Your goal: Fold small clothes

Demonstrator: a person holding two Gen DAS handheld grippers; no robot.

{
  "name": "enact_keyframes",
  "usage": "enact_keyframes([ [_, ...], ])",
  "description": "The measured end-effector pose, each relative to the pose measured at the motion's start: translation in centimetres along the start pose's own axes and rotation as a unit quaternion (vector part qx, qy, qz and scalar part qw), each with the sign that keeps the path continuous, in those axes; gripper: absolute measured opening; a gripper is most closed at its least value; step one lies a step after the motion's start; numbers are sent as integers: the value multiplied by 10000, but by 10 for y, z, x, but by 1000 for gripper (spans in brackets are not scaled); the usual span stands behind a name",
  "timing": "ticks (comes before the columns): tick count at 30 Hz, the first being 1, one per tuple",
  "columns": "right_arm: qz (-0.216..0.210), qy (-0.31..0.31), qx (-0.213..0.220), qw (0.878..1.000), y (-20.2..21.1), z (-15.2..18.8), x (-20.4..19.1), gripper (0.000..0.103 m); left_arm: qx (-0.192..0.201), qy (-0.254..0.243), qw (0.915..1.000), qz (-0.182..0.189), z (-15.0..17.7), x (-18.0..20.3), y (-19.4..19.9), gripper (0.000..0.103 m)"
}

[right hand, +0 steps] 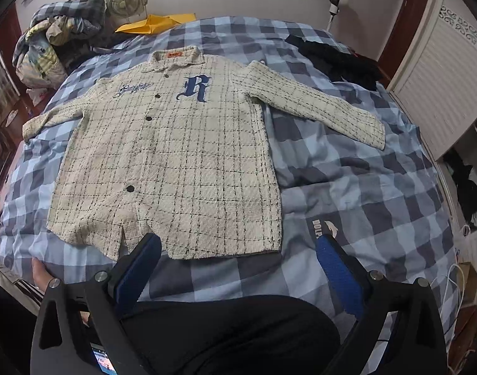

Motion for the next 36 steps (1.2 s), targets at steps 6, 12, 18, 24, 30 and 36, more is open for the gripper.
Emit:
enact_keyframes([
  [6, -187, 57, -30, 9998, -6, -12, -9, 98, -231, 307, 9992, 136, -7, -14, -22, 103],
  [12, -118, 341, -52, 9993, -13, -21, -25, 98, -309, 306, 9990, 102, -15, -19, -33, 103],
  [18, -3, 720, -15, 9974, -16, -34, -43, 98, -316, 249, 9992, 82, -10, -20, -32, 103],
  [24, -107, 773, -79, 9969, -13, -37, -56, 98, -288, 199, 9993, 163, -9, -20, -28, 103],
  [30, 27, 757, -2, 9971, -16, -51, -60, 98, -379, 175, 9986, 330, -23, -39, -43, 103],
  [36, -61, 654, -40, 9978, -40, -64, -66, 98, -462, 128, 9988, -66, -50, -103, -92, 103],
])
Point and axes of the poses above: each gripper's, at about its wrist camera, not at the fingertips, and y roughly against the way its jaws point, x to its right, z to its underside, the point moved 6 cm from there along -y, roughly the way its jaws point
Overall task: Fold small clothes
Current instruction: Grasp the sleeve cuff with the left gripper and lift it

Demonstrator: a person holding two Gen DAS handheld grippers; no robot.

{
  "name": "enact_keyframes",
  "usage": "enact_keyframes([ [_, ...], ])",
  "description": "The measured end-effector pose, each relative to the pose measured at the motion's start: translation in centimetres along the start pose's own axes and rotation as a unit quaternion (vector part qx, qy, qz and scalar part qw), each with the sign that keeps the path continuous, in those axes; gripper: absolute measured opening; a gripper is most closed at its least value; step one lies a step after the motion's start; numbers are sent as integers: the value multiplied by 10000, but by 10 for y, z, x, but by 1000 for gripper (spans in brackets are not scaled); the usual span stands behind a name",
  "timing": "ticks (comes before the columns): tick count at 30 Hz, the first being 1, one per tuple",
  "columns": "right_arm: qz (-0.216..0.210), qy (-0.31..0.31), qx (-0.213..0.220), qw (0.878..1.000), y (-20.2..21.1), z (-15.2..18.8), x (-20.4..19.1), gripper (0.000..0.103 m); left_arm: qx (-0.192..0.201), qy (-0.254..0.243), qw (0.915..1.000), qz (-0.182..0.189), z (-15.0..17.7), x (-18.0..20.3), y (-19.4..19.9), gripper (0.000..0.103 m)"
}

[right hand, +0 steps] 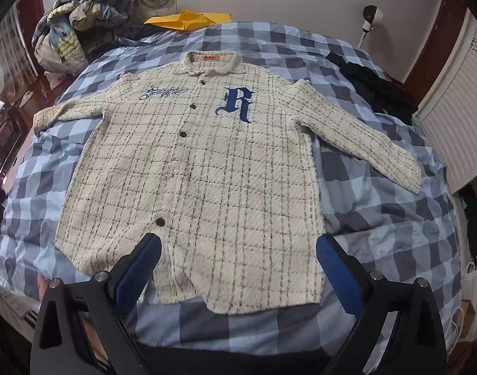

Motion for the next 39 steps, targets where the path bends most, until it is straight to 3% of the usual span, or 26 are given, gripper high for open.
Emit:
enact_keyframes([
  [4, -146, -56, -106, 9998, -25, -5, -2, 98, -304, 587, 9976, -195, -19, -68, -55, 103],
  [7, -301, -81, -215, 9993, -47, -6, -8, 98, -605, 1102, 9907, -517, -33, -133, -104, 103],
  [10, -282, -67, -294, 9991, -64, -5, -13, 98, -774, 1766, 9805, -371, -44, -185, -139, 103],
  [12, -259, 10, -302, 9992, -71, -3, -14, 98, -885, 2738, 9577, 74, -50, -222, -165, 103],
  [13, -274, 6, -327, 9991, -74, -2, -14, 98, -909, 3211, 9421, 316, -52, -238, -176, 103],
  [14, -284, -1, -372, 9989, -78, 0, -13, 98, -869, 3753, 9211, 561, -56, -258, -191, 103],
  [16, -193, -23, -444, 9988, -85, 0, -9, 98, -771, 4358, 8943, 655, -63, -284, -213, 102],
  [17, -109, -42, -481, 9988, -89, 0, -8, 98, -701, 4548, 8855, 646, -67, -295, -222, 100],
  [19, 12, -53, -537, 9985, -94, -1, -6, 98, -628, 4730, 8772, 536, -75, -309, -238, 93],
  [21, 97, -42, -532, 9985, -97, -3, -6, 98, -686, 4892, 8686, 397, -81, -325, -257, 93],
  [26, 265, 80, -596, 9978, -108, -4, -9, 98, -829, 5584, 8245, 389, -78, -350, -302, 86],
  [27, 287, 113, -637, 9975, -111, -4, -10, 98, -854, 5596, 8236, 350, -78, -352, -307, 81],
  [29, 301, 156, -708, 9969, -115, -3, -11, 98, -1001, 5525, 8272, 204, -79, -353, -321, 57],
  [30, 312, 177, -747, 9966, -117, -2, -12, 98, -1039, 5518, 8273, 151, -78, -355, -323, 40],
  [31, 319, 188, -758, 9964, -118, -3, -13, 98, -1002, 5582, 8235, 120, -77, -358, -324, 32],
  [32, 327, 198, -764, 9963, -119, -2, -13, 98, -873, 5648, 8205, 115, -78, -360, -321, 28],
  [34, 358, 208, -734, 9964, -118, -3, -13, 98, -700, 5620, 8242, -14, -80, -364, -312, 19],
  [39, 398, 113, -661, 9970, -115, -4, -8, 98, -212, 5447, 8379, -256, -96, -367, -273, 16],
])
Point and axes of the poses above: each gripper's, at about its wrist camera, not at the fingertips, and y roughly against the way its jaws point, x to its right, z to its underside, the point moved 6 cm from there along -y, roughly the way its jaws point
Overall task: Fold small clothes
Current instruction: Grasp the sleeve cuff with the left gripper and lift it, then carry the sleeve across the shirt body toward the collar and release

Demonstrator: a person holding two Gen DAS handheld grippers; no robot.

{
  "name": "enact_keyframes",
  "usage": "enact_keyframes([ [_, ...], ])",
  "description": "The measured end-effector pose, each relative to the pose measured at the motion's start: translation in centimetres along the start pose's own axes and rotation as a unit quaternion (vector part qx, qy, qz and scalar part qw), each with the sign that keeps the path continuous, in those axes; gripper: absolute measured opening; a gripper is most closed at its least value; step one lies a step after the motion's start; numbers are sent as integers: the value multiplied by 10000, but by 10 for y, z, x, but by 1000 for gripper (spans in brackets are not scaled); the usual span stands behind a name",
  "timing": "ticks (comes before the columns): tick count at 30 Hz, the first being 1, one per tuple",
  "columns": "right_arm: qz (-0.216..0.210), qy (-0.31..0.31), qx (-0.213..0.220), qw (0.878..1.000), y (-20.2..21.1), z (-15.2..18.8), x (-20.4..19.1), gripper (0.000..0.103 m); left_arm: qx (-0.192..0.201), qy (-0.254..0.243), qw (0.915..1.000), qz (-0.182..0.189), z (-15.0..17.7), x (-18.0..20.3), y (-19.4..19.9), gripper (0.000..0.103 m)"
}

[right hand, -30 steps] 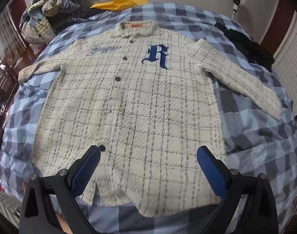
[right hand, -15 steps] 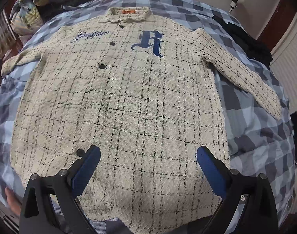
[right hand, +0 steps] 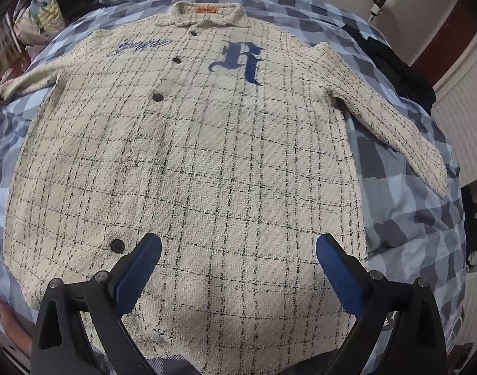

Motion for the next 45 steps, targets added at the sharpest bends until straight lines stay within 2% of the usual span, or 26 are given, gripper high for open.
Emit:
enact_keyframes([
  [3, -138, -180, 8, 9997, 2, 0, 4, 98, 156, -116, 9997, 153, -7, 12, 36, 16],
  [6, -238, -348, 84, 9991, 6, 0, 8, 98, 337, -491, 9980, 213, -7, 32, 72, 14],
  [12, -395, -605, 318, 9969, 20, -2, 17, 98, 764, -1600, 9836, 339, 12, 109, 164, 14],
  [16, -454, -848, 425, 9945, 24, -3, 26, 98, 1138, -2614, 9582, 252, 50, 184, 221, 14],
  [17, -468, -919, 465, 9936, 25, -4, 29, 98, 1203, -2913, 9487, 242, 70, 211, 236, 14],
  [20, -350, -1217, 552, 9904, 26, -4, 44, 98, 1177, -3498, 9290, 292, 126, 268, 260, 14],
  [22, -298, -1398, 546, 9882, 24, -2, 53, 98, 1063, -3828, 9170, 355, 168, 306, 269, 14],
  [25, -336, -1686, 439, 9841, 19, 1, 66, 98, 1071, -4354, 8927, 450, 236, 360, 277, 14],
  [26, -368, -1780, 416, 9825, 18, 2, 69, 98, 1097, -4489, 8853, 519, 259, 379, 278, 14],
  [28, -408, -1957, 412, 9790, 17, 2, 77, 98, 1065, -4665, 8757, 650, 303, 415, 275, 14],
  [34, -405, -2352, 538, 9696, 16, 2, 97, 98, 806, -5025, 8574, 761, 418, 487, 246, 14],
  [36, -414, -2472, 490, 9668, 12, 3, 104, 98, 632, -5182, 8482, 894, 469, 509, 227, 14],
  [39, -551, -2781, 354, 9583, 3, 5, 117, 98, 260, -5359, 8386, 942, 532, 524, 195, 14],
  [42, -573, -3001, 270, 9518, -2, 9, 126, 98, -183, -5538, 8291, 742, 593, 521, 145, 14],
  [45, -550, -3231, 202, 9446, -6, 12, 136, 98, -355, -5687, 8200, 553, 638, 509, 103, 14],
])
Point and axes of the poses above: each gripper's, at about its wrist camera, not at the fingertips, and y roughly against the way its jaws point, x to its right, z to its underside, the point moved 6 cm from there along -y, roughly the way its jaws point
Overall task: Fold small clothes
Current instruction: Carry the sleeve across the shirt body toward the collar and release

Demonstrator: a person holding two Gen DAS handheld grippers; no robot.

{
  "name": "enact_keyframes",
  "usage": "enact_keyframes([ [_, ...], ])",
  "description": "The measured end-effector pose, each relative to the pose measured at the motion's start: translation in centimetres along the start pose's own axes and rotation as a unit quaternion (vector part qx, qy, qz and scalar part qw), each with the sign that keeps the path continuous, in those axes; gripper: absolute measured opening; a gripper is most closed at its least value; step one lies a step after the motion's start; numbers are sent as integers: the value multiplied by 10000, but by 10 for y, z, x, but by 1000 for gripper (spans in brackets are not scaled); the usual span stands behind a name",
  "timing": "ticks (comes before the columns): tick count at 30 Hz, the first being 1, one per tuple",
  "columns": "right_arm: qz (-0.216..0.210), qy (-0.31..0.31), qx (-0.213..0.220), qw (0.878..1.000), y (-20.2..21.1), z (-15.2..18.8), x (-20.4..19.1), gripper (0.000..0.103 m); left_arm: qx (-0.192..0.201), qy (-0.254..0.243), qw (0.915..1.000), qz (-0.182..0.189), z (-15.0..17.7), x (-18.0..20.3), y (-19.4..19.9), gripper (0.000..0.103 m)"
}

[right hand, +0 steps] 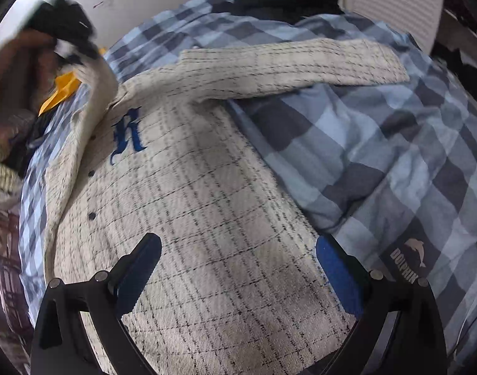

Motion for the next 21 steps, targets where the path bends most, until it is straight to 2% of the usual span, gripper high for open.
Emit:
enact_keyframes([
  [2, 9, -127, 27, 9999, 1, -1, 4, 98, -143, -109, 9997, -139, 19, 12, -26, 17],
  [5, 123, -230, 111, 9996, 2, -4, 10, 98, -673, -293, 9973, 96, 43, 26, -51, 23],
  [6, 151, -280, 153, 9994, 3, -5, 12, 98, -837, -365, 9955, 241, 50, 30, -56, 31],
  [7, 158, -318, 176, 9992, 3, -6, 13, 98, -964, -425, 9934, 443, 57, 35, -58, 49],
  [8, 143, -364, 203, 9990, 4, -7, 14, 98, -1024, -413, 9917, 663, 62, 39, -56, 60],
  [9, 117, -416, 239, 9988, 5, -8, 14, 98, -1014, -363, 9912, 766, 63, 41, -53, 78],
  [13, 134, -478, 516, 9974, 15, -11, 15, 98, -704, 47, 9900, 1225, 53, 44, -13, 80],
  [17, 170, -571, 814, 9949, 28, -15, 19, 98, -48, 165, 9885, 1503, 31, 33, 49, 81],
  [18, 182, -605, 826, 9946, 30, -15, 20, 98, 77, 110, 9898, 1421, 28, 29, 58, 85],
  [19, 177, -635, 821, 9944, 30, -15, 20, 98, 208, 35, 9921, 1233, 23, 22, 67, 93],
  [21, 147, -715, 786, 9942, 31, -15, 22, 98, 386, -91, 9968, 690, 14, -1, 74, 103],
])
Point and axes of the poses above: each gripper's, at about its wrist camera, not at the fingertips, and y roughly against the way its jaws point, x to its right, z to its underside, the point moved 6 cm from there along -y, roughly the way its jaws point
